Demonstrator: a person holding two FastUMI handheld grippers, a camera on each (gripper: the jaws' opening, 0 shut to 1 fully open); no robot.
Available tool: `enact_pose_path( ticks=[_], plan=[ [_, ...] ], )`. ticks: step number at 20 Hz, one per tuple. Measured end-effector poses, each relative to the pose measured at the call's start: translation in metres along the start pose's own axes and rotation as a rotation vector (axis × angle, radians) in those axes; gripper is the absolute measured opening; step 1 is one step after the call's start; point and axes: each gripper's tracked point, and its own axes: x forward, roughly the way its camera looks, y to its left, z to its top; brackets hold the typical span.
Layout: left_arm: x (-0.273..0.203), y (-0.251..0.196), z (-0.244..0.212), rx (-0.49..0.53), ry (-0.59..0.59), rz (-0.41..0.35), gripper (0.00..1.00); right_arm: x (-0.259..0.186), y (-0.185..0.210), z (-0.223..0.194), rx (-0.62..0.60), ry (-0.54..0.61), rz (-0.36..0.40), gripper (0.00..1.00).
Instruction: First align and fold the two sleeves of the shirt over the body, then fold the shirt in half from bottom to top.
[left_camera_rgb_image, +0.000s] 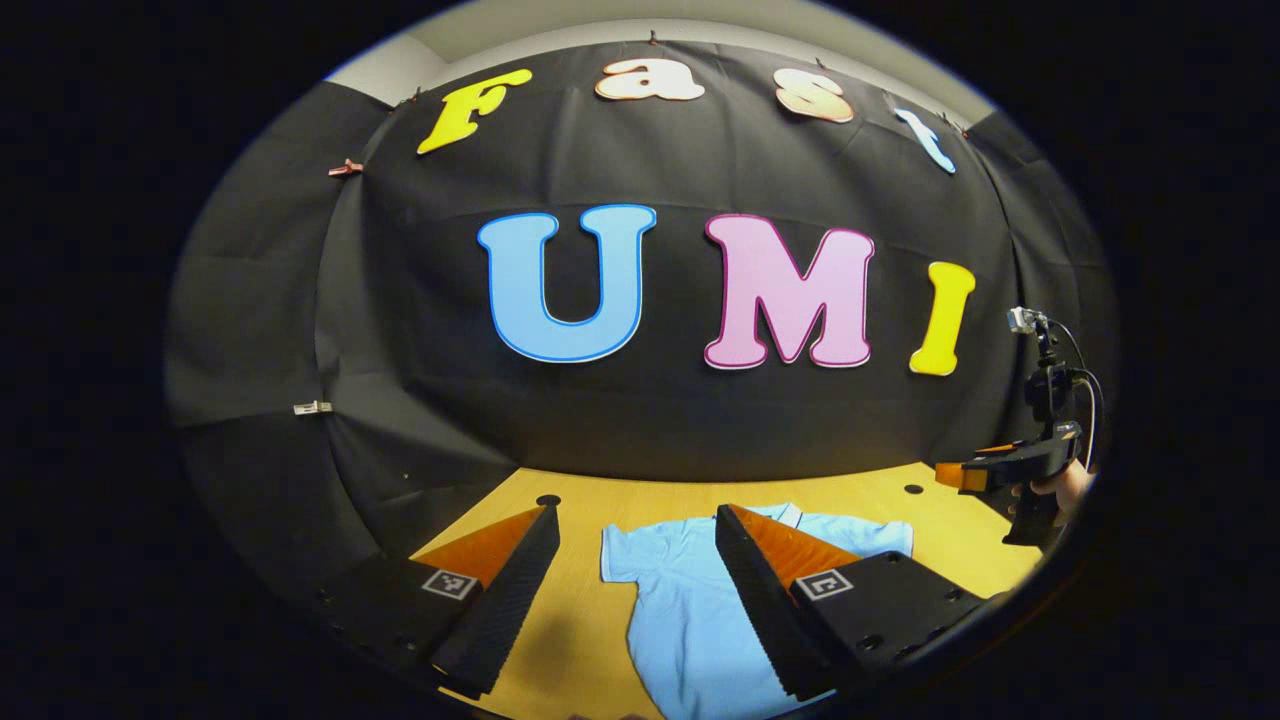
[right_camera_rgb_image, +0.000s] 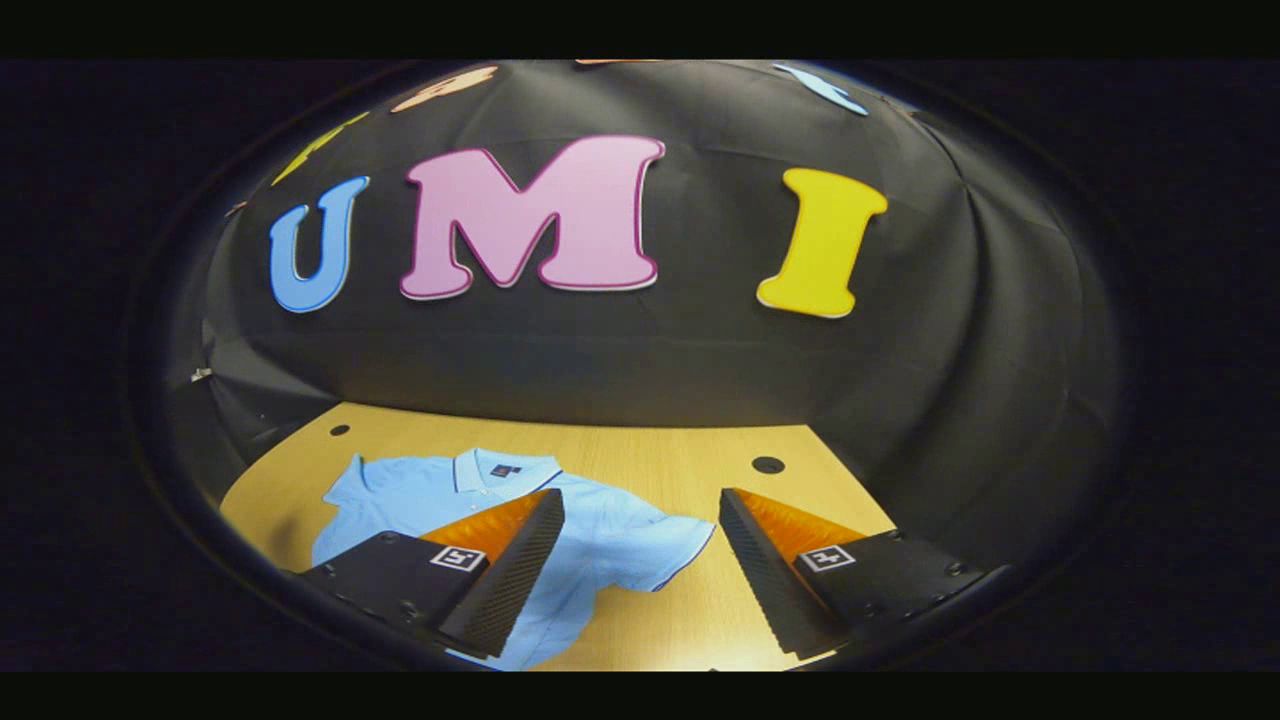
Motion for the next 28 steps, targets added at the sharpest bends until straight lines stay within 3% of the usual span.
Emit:
enact_pose_path(
  ticks=[7,11,13,16,20,22,23,24,27,28],
  plan=[
    [0.033,-0.015,-0.018,0.037,0.061,0.037,1.0,0.099,-0.032,-0.072,0.042,0.197,-0.012,0.97],
    [0.036,-0.027,-0.031,0.036,0.103,0.038,0.99,0.147,-0.048,-0.098,0.027,0.209,-0.004,0.95],
    [0.037,-0.035,-0.039,0.037,0.119,0.025,1.0,0.16,-0.047,-0.109,0.036,0.233,0.007,0.95],
    [0.042,-0.04,-0.048,0.032,0.142,0.018,0.99,0.175,-0.063,-0.126,0.019,0.261,-0.036,0.97],
    [0.046,-0.043,-0.047,0.009,0.141,0.014,0.99,0.179,-0.059,-0.141,0.062,0.302,-0.009,0.97],
    [0.046,-0.042,-0.046,-0.001,0.143,0.016,0.99,0.182,-0.059,-0.141,0.068,0.299,-0.01,0.89],
    [0.046,-0.043,-0.047,-0.002,0.148,0.015,0.99,0.182,-0.058,-0.142,0.068,0.301,-0.002,0.75],
    [0.045,-0.043,-0.049,0.0,0.152,0.018,0.99,0.181,-0.057,-0.142,0.069,0.302,0.001,0.74],
    [0.045,-0.045,-0.052,-0.004,0.156,0.018,0.99,0.18,-0.054,-0.14,0.075,0.305,-0.006,0.33],
    [0.043,-0.046,-0.053,-0.006,0.157,0.017,0.99,0.178,-0.052,-0.14,0.084,0.308,-0.019,0.33]
  ],
)
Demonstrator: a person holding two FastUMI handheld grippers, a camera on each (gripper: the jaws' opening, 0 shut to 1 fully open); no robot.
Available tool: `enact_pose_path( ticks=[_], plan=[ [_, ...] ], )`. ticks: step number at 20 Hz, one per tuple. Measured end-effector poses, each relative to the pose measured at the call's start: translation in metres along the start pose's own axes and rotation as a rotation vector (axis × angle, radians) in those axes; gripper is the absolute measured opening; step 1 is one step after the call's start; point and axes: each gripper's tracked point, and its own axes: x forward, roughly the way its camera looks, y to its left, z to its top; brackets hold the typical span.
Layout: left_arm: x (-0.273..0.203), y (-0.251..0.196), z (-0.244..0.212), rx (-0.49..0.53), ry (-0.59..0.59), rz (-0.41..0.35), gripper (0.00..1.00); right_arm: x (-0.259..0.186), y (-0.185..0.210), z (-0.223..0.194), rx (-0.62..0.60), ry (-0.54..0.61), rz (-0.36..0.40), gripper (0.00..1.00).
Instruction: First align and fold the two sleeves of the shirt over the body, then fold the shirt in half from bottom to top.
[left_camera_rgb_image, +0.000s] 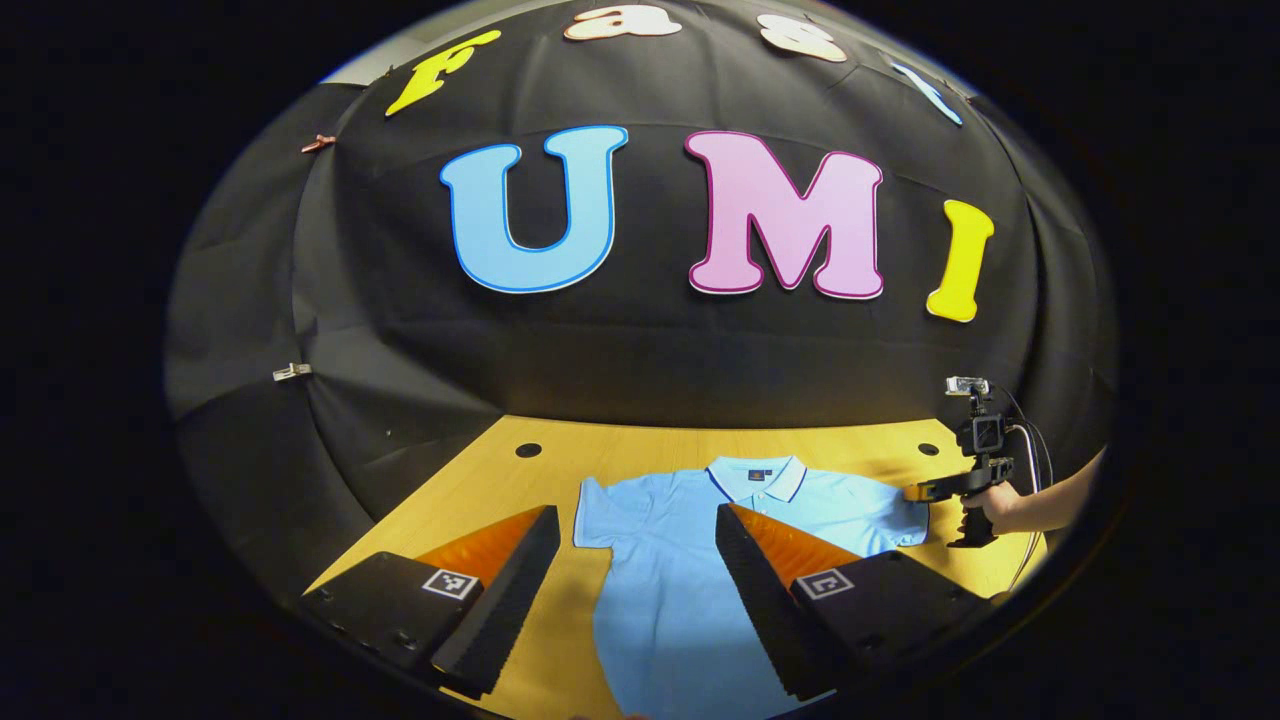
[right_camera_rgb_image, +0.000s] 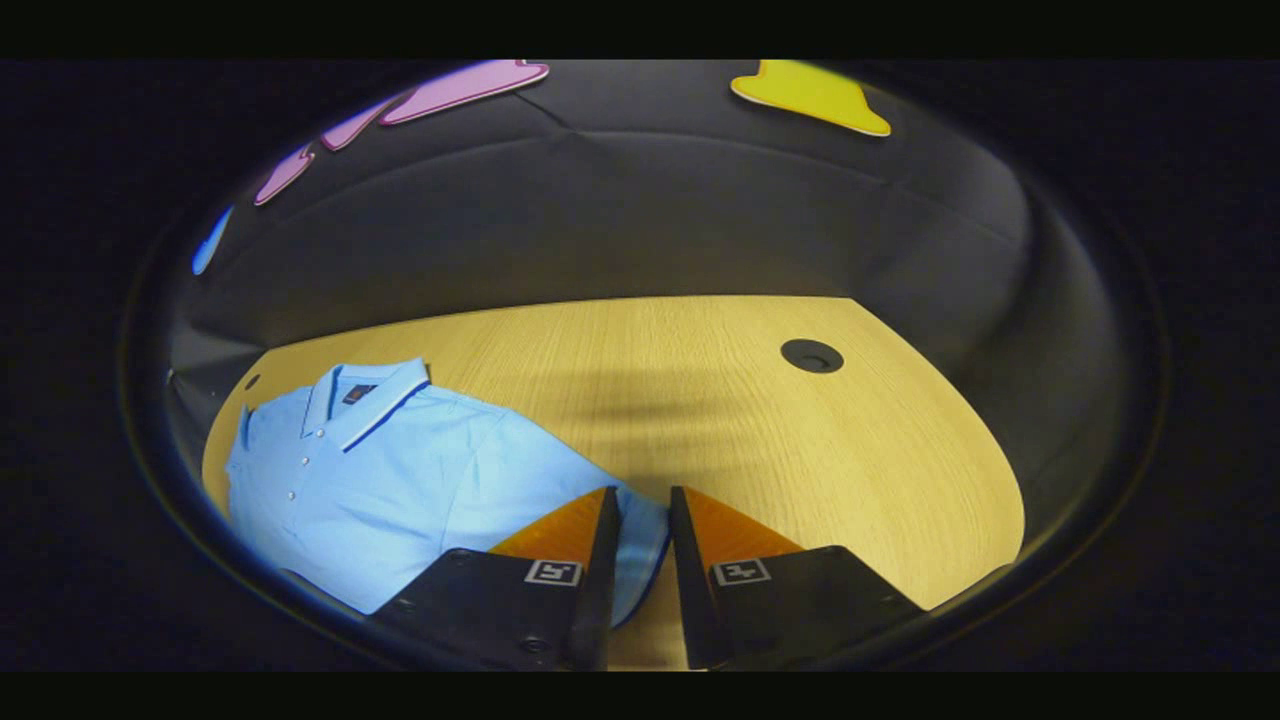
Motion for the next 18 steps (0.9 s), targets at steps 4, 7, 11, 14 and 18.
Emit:
enact_pose_path(
  ticks=[4,7,11,14,18],
  plan=[
    [-0.003,-0.002,-0.002,0.015,0.002,-0.006,0.99,-0.001,0.01,0.003,0.002,-0.005,-0.009,0.11],
    [-0.008,-0.002,-0.003,0.02,0.001,-0.014,0.99,-0.01,0.018,0.018,0.031,-0.031,0.004,0.06],
    [-0.012,0.005,-0.003,0.003,-0.005,-0.01,0.99,-0.041,0.035,0.054,0.038,-0.098,0.002,0.0],
    [-0.018,0.01,-0.003,-0.017,-0.012,-0.016,0.99,-0.058,0.061,0.071,0.013,-0.122,0.014,0.06],
    [-0.025,0.022,-0.009,-0.025,-0.006,-0.032,0.99,-0.068,0.116,0.078,-0.04,-0.123,0.063,0.05]
  ],
)
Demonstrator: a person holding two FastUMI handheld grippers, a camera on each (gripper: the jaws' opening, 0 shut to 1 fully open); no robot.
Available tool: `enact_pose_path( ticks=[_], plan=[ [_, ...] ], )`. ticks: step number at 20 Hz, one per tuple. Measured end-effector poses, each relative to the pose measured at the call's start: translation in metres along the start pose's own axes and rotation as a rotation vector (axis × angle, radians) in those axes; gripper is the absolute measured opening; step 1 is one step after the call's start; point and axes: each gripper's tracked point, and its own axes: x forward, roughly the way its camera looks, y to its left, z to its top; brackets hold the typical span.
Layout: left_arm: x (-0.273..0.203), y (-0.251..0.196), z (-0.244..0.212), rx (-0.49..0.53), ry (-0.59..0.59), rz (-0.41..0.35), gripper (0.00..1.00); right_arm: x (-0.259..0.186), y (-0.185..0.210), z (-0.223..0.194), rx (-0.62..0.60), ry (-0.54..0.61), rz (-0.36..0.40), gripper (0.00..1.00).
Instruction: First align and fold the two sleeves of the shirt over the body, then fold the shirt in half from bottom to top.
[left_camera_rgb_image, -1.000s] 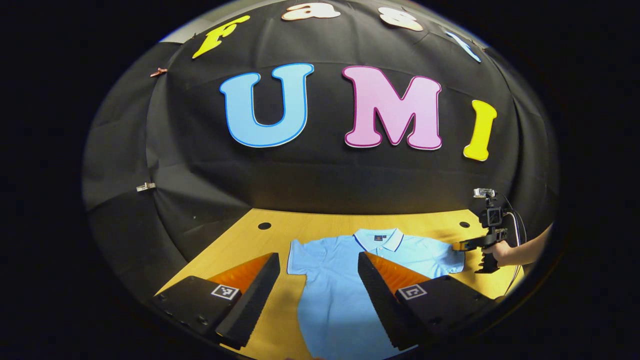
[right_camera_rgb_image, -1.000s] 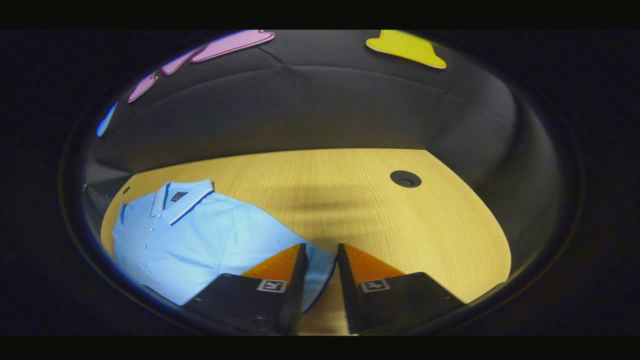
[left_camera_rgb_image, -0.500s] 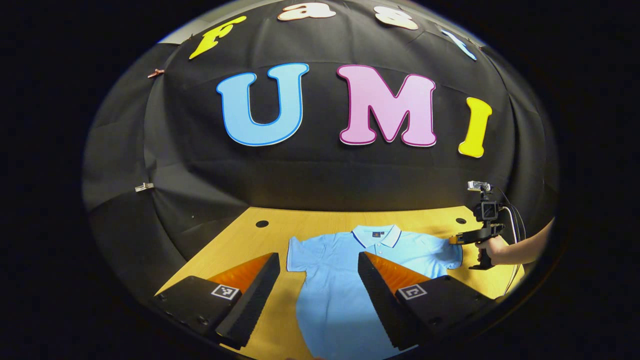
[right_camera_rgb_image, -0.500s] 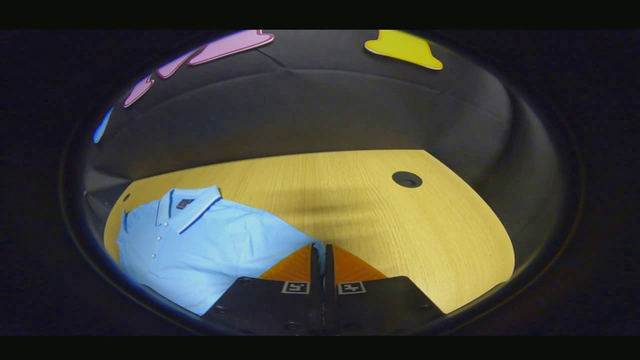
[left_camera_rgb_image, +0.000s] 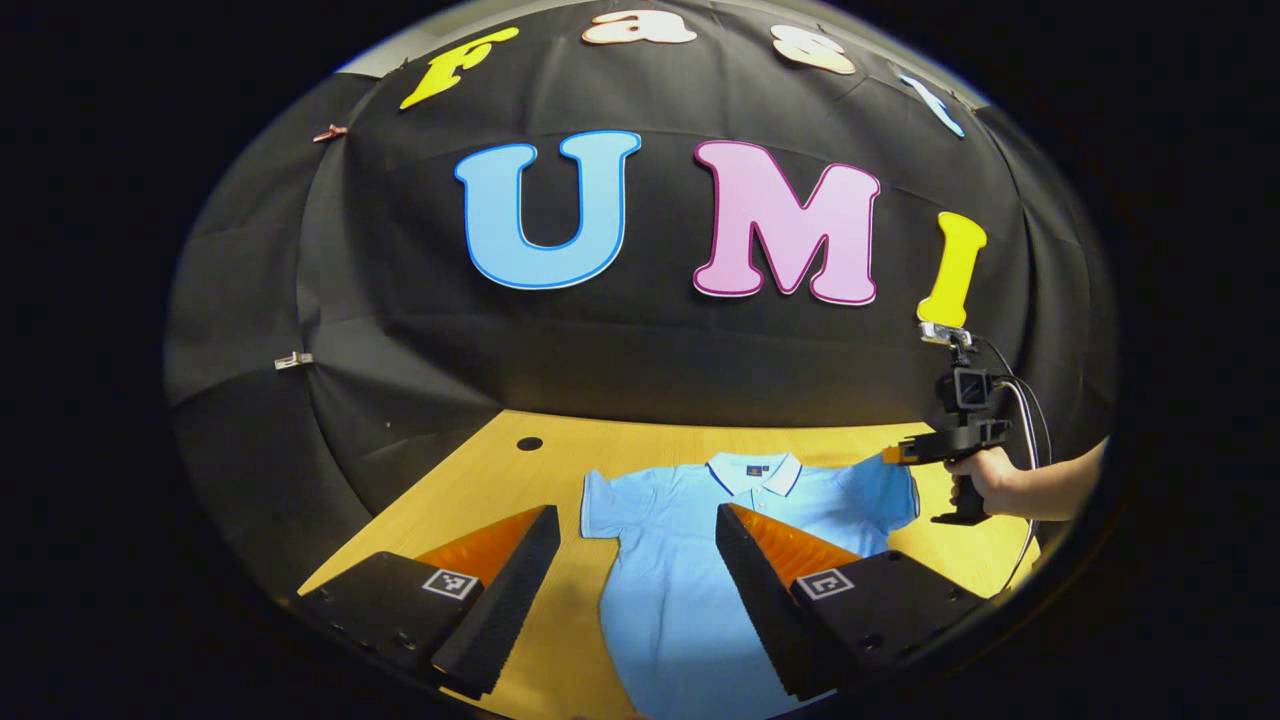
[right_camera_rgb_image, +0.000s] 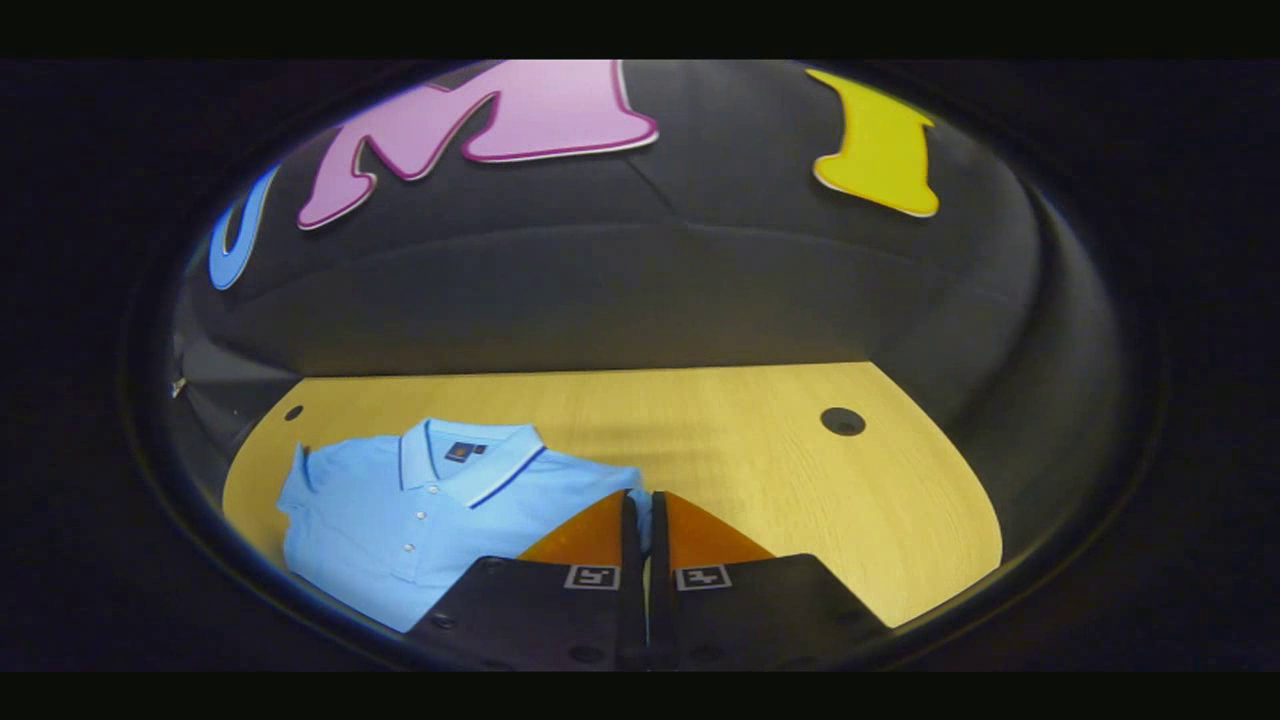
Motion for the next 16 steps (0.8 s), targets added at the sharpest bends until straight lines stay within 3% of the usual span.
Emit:
enact_pose_path(
  ticks=[3,8,11,12,13,14,16],
  plan=[
    [-0.01,0.015,-0.003,-0.02,0.006,0.017,0.99,0.003,0.053,-0.002,-0.029,0.012,0.061,0.06],
    [-0.029,0.051,-0.021,-0.049,0.029,0.107,0.99,0.011,0.134,-0.029,-0.071,0.064,0.155,0.07],
    [-0.038,0.07,-0.031,-0.048,0.053,0.139,1.0,0.013,0.172,-0.048,-0.056,0.097,0.228,0.12],
    [-0.039,0.075,-0.035,-0.053,0.06,0.147,0.99,0.01,0.183,-0.051,-0.052,0.102,0.257,0.2],
    [-0.038,0.078,-0.036,-0.055,0.061,0.149,0.99,0.007,0.194,-0.055,-0.046,0.112,0.295,0.14],
    [-0.035,0.079,-0.036,-0.048,0.056,0.138,1.0,0.005,0.205,-0.062,-0.037,0.128,0.328,0.15],
    [-0.019,0.077,-0.033,-0.016,0.049,0.101,1.0,-0.002,0.216,-0.068,-0.024,0.144,0.368,0.35]
  ],
)
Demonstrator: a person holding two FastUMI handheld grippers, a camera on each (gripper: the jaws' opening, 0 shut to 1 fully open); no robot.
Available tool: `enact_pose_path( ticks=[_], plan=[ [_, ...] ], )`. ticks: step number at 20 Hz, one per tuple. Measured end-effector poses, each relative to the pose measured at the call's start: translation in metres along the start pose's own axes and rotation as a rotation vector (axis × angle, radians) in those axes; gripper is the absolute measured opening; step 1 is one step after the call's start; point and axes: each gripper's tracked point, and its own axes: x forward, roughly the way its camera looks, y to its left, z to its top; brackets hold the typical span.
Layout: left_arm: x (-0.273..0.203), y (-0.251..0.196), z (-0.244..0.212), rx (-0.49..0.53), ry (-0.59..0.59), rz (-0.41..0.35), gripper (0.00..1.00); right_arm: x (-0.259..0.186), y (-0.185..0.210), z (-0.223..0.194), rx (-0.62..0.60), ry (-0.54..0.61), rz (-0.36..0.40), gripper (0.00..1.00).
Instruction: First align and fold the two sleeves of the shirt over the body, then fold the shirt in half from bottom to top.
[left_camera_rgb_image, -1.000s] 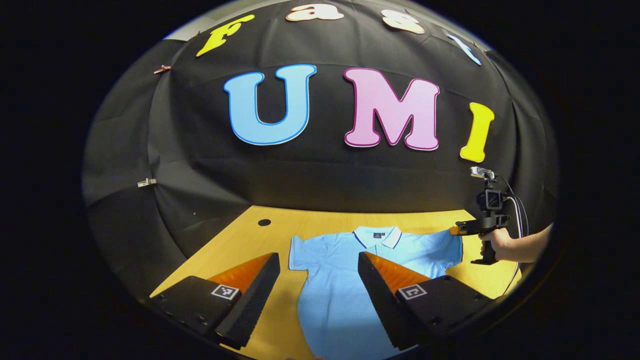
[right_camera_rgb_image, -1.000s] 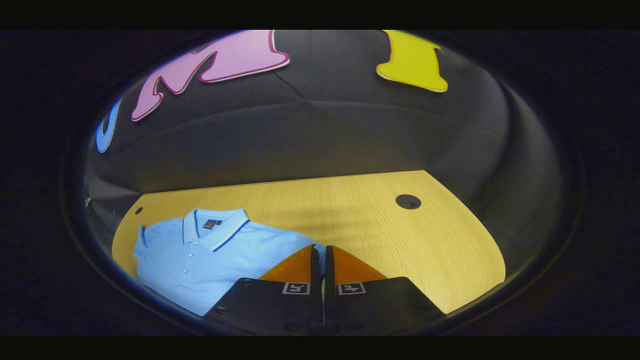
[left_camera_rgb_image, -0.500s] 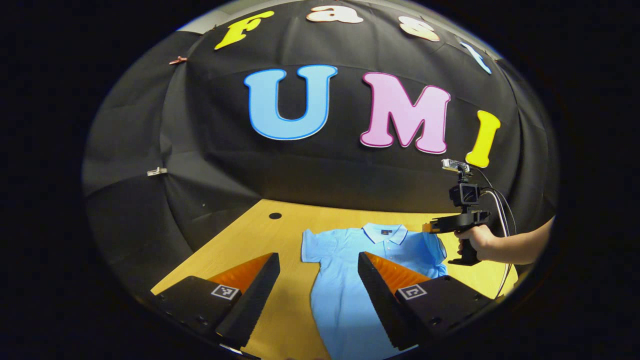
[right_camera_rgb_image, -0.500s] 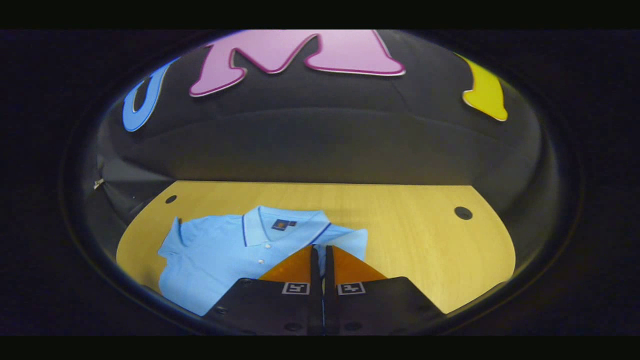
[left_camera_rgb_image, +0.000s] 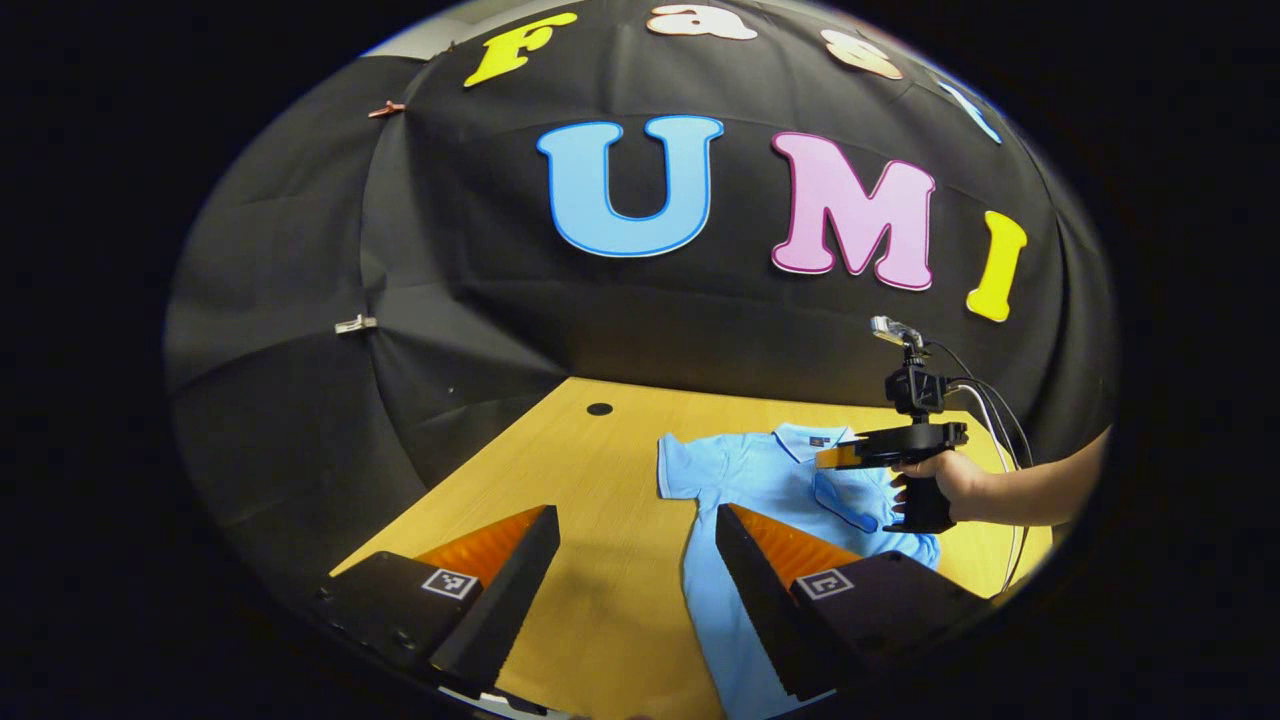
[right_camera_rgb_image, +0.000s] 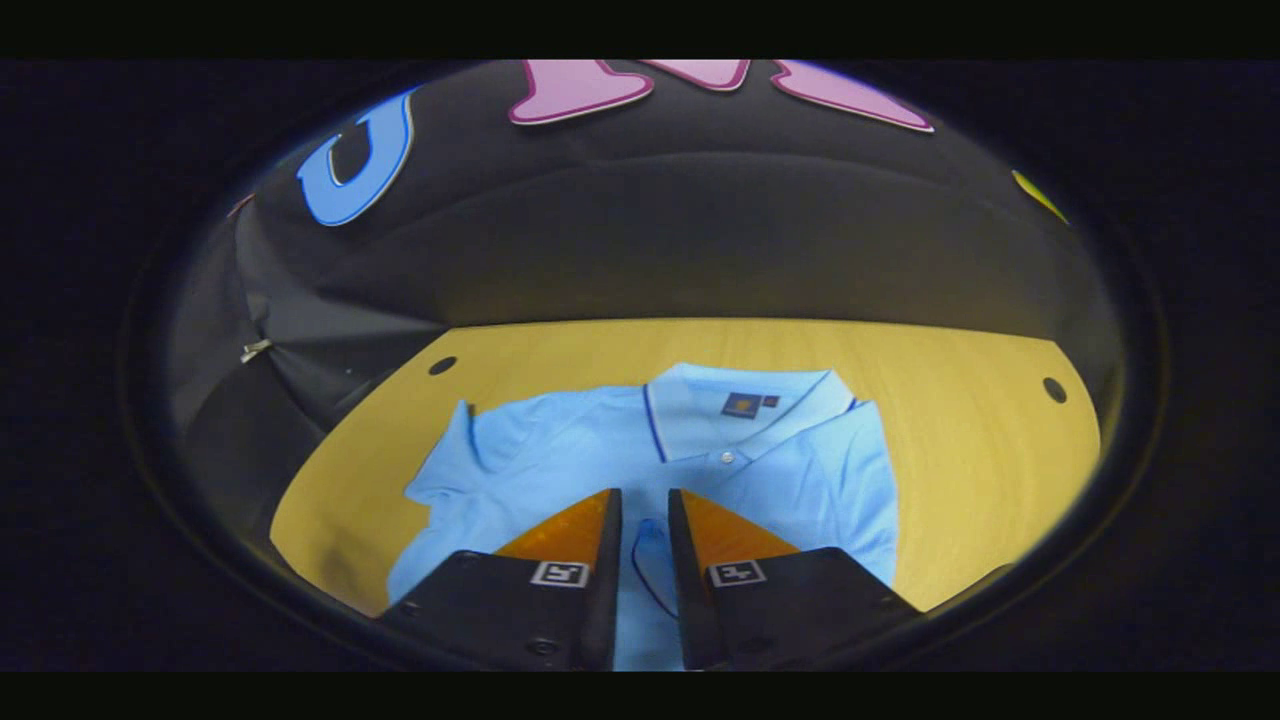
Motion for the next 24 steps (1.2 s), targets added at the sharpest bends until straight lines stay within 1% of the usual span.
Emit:
enact_pose_path(
  ticks=[2,3,4,5,6,7,8,9,11,13,15,16,17,18,21,22,24],
  plan=[
    [0.021,-0.005,0.008,0.008,-0.012,-0.04,1.0,-0.004,0.003,-0.002,-0.017,-0.017,0.002,0.59],
    [0.034,-0.007,0.014,-0.004,-0.018,-0.059,1.0,-0.01,0.002,0.001,-0.032,-0.027,-0.004,0.79],
    [0.049,-0.011,0.019,-0.017,-0.026,-0.076,0.99,-0.02,-0.001,0.002,-0.047,-0.037,-0.012,0.93],
    [0.064,-0.013,0.023,-0.026,-0.025,-0.088,1.0,-0.028,-0.005,0.002,-0.062,-0.044,-0.026,0.99],
    [0.081,-0.013,0.026,-0.034,-0.024,-0.094,1.0,-0.039,-0.011,0.003,-0.082,-0.054,-0.043,0.99],
    [0.097,-0.01,0.029,-0.041,-0.02,-0.083,1.0,-0.051,-0.019,0.005,-0.103,-0.066,-0.063,0.98],
    [0.113,-0.005,0.031,-0.051,-0.016,-0.061,1.0,-0.063,-0.025,0.004,-0.122,-0.076,-0.083,0.91],
    [0.129,-0.002,0.035,-0.066,-0.019,-0.048,0.99,-0.076,-0.032,0.005,-0.139,-0.087,-0.103,0.98],
    [0.161,-0.003,0.035,-0.088,-0.007,-0.043,0.99,-0.103,-0.047,0.007,-0.173,-0.11,-0.151,0.98],
    [0.198,-0.01,0.025,-0.094,0.028,-0.073,1.0,-0.131,-0.061,0.011,-0.182,-0.151,-0.189,0.98],
    [0.233,-0.023,0.009,-0.083,0.088,-0.116,1.0,-0.155,-0.07,0.008,-0.146,-0.174,-0.203,0.98],
    [0.252,-0.03,0.0,-0.072,0.125,-0.138,1.0,-0.166,-0.077,0.005,-0.128,-0.189,-0.218,0.92],
    [0.271,-0.036,-0.006,-0.067,0.144,-0.146,1.0,-0.173,-0.085,0.0,-0.11,-0.208,-0.237,0.98],
    [0.288,-0.04,-0.013,-0.067,0.156,-0.146,1.0,-0.177,-0.094,-0.01,-0.092,-0.209,-0.257,0.98],
    [0.331,-0.047,-0.035,-0.067,0.217,-0.138,1.0,-0.182,-0.117,-0.061,-0.016,-0.102,-0.306,0.98],
    [0.345,-0.045,-0.046,-0.048,0.244,-0.121,0.99,-0.185,-0.121,-0.07,0.004,-0.086,-0.309,0.98],
    [0.367,-0.033,-0.066,0.029,0.308,-0.069,1.0,-0.191,-0.125,-0.079,0.009,-0.077,-0.311,0.98]
  ],
)
